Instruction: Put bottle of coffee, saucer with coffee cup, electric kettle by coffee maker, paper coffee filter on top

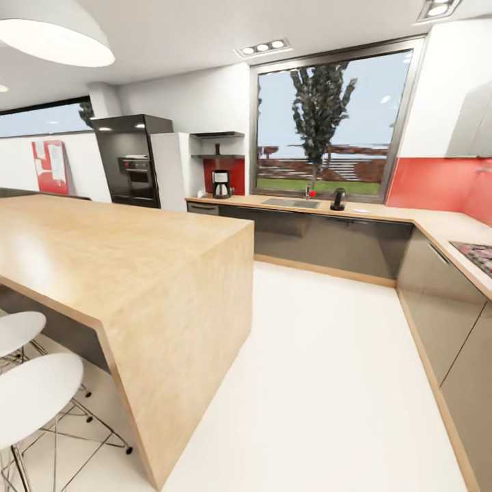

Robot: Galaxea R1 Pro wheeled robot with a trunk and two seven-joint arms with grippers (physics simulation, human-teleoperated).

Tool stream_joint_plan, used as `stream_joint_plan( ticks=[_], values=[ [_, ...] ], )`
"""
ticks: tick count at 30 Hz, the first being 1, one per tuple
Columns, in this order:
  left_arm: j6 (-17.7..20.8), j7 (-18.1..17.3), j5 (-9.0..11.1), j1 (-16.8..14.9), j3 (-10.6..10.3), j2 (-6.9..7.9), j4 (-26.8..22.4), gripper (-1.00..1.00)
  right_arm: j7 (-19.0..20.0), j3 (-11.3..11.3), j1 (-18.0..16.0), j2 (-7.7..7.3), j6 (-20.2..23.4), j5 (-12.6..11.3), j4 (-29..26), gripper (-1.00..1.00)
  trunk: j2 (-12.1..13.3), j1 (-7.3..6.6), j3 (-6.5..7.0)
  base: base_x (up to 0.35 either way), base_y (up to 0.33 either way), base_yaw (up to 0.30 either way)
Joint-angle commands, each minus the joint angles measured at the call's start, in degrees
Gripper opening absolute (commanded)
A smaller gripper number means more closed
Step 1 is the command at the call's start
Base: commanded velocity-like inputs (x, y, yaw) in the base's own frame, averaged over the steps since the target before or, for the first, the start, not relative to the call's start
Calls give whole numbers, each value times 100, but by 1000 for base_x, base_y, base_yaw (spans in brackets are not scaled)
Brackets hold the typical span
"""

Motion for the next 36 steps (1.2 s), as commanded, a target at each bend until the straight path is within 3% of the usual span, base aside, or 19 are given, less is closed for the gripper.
stream_joint_plan(
  ticks=[1, 7, 12, 17, 25, 27, 31, 36],
  values=[
    [-17, 5, -1, 0, 1, -1, -4, 100, 1, -4, -4, -10, -5, 0, -2, 100, 38, -23, 12, 0, 0, -267],
    [-23, 5, -3, -12, -3, -11, -125, 100, 1, -4, -4, -36, -5, 0, -8, 100, 278, -154, 116, 0, 0, -267],
    [-15, 5, -8, -42, -13, -32, -762, 100, 1, -4, -4, -49, -2, 3, -199, 100, 479, -264, 193, 0, 0, -267],
    [-13, 5, -24, -99, -12, -5, -1292, 100, -22, -4, -4, -262, 3, 8, -615, 100, 679, -374, 271, 0, 0, -267],
    [-1, 18, 37, -1022, 7, 82, -1400, 100, -24, -3, -4, -437, -25, 11, -1786, 100, 1000, -550, 397, 0, 0, -267],
    [-4, 19, 196, -1320, 60, 78, -1404, 100, -7, -4, -4, -455, -90, 5, -2242, 100, 1080, -594, 429, 0, 0, -267],
    [-18, 12, 415, -1485, 116, 107, -1398, 100, -1, -4, -4, -461, -127, 1, -2701, 100, 1241, -681, 492, 0, 0, -267],
    [-120, 12, 544, -1437, 128, 143, -1335, 100, 2, 32, -4, -424, -299, 16, -2544, 100, 1441, -791, 577, 0, 0, -268]
  ],
)
